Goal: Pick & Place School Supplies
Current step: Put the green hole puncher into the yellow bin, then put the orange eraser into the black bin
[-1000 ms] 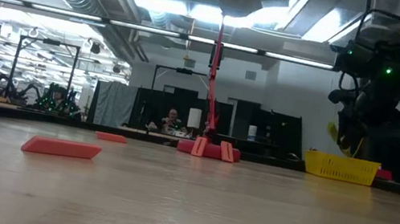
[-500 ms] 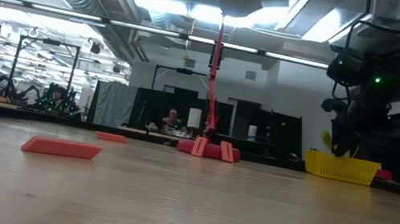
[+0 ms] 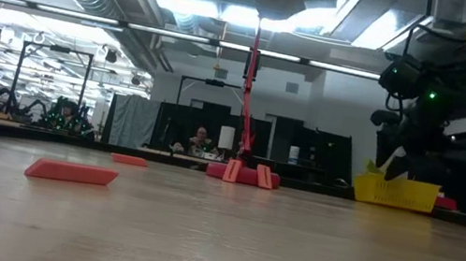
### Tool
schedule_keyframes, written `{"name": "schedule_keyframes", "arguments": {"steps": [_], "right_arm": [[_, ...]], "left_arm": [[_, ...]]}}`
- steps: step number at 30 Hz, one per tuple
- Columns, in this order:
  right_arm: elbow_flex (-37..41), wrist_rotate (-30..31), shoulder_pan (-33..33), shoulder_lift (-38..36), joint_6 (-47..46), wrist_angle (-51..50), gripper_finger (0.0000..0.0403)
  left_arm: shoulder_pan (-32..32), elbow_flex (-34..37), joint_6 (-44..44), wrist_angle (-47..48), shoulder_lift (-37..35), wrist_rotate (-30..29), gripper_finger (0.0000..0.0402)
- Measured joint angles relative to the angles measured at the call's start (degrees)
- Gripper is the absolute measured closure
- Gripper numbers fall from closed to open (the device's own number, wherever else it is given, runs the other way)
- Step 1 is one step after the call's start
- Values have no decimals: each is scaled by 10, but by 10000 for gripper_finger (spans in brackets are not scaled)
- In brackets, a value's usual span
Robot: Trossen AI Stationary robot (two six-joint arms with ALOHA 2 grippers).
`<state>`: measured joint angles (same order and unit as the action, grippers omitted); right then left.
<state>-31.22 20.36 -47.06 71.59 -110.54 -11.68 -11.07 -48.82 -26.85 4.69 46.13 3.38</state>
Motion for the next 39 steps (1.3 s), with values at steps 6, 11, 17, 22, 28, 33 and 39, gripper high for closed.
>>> {"name": "schedule_keyframes", "arguments": {"steps": [6,11,17,22,28,33,39], "right_arm": [[-9,3,4,-7,0,12,183],[-19,27,23,-21,3,18,180],[-19,28,53,-27,0,-2,182],[-19,28,75,-27,-5,-14,201],[-19,28,117,-30,1,-22,224],[-19,10,183,-46,109,-7,230],[-20,-56,314,-59,321,163,231]], "left_arm": [[0,0,3,0,0,6,316],[0,0,8,0,0,11,316],[1,0,11,-2,0,19,316],[1,0,7,-2,0,40,316],[1,0,9,-2,0,42,316],[1,0,16,0,0,60,316],[1,-1,21,47,0,61,316]]}}
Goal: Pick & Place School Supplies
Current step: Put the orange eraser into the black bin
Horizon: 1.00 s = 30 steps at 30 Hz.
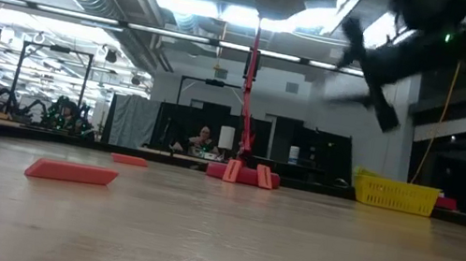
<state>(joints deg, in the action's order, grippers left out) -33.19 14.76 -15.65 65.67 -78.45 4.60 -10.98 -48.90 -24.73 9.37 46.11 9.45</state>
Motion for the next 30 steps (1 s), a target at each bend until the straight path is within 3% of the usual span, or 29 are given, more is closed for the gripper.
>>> {"name": "schedule_keyframes", "arguments": {"steps": [2,4,8,11,17,22,30], "right_arm": [[-2,2,37,0,64,57,231],[-16,33,62,0,99,40,231],[-71,30,91,19,121,-138,239],[-104,8,99,54,140,-209,248],[-110,-42,41,125,153,-188,259],[-77,-138,-25,185,174,-15,259],[-71,-189,-55,272,222,49,259]], "left_arm": [[0,0,3,40,1,-21,316],[1,0,1,78,6,-40,316],[10,0,-50,136,19,-76,314],[19,0,-82,142,34,-59,301],[3,0,-112,116,45,-36,252],[-6,0,-116,115,41,-28,217],[-8,0,-121,117,24,-30,209]]}}
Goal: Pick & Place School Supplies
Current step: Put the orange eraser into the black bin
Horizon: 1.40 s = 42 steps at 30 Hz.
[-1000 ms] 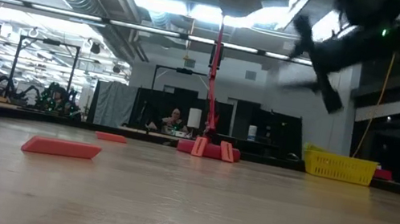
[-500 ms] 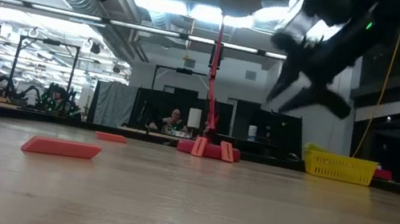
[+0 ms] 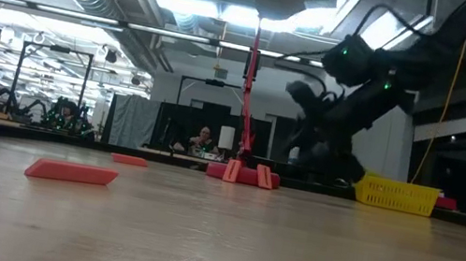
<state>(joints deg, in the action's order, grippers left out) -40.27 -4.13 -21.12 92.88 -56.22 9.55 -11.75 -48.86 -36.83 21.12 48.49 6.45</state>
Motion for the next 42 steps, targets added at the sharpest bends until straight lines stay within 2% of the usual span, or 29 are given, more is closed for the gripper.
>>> {"name": "schedule_keyframes", "arguments": {"steps": [4,12,17,21,27,31,35,42], "right_arm": [[0,5,-2,32,1,33,259],[-8,49,0,35,14,34,259],[-47,93,23,35,36,-15,260],[-95,151,42,42,73,-90,260],[-152,149,43,81,75,-184,260],[-170,137,46,108,76,-190,256],[-171,122,41,119,76,-192,237],[-171,134,36,120,72,-195,196]], "left_arm": [[0,0,-9,1,-2,-1,213],[0,0,-16,1,-2,-4,214],[0,0,-16,0,-2,-4,217],[0,0,-15,0,-2,-4,217],[7,0,-4,-4,-2,-4,217],[19,0,0,-4,-2,-4,219],[32,0,1,-4,-2,-4,219],[48,0,1,-4,-2,-10,219]]}}
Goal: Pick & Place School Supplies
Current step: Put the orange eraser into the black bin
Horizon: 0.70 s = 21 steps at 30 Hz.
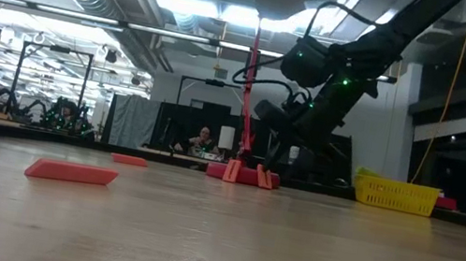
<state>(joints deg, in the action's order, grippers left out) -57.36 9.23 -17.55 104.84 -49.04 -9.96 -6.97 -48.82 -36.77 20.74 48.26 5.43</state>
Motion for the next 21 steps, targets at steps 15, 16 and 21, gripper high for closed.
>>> {"name": "schedule_keyframes", "arguments": {"steps": [15,16,21], "right_arm": [[-21,22,4,10,-24,-15,186],[-28,22,4,15,-24,-25,186],[-85,36,9,61,-13,-70,186]], "left_arm": [[17,0,4,0,0,0,219],[17,0,4,0,0,1,219],[18,0,5,-7,-3,7,219]]}}
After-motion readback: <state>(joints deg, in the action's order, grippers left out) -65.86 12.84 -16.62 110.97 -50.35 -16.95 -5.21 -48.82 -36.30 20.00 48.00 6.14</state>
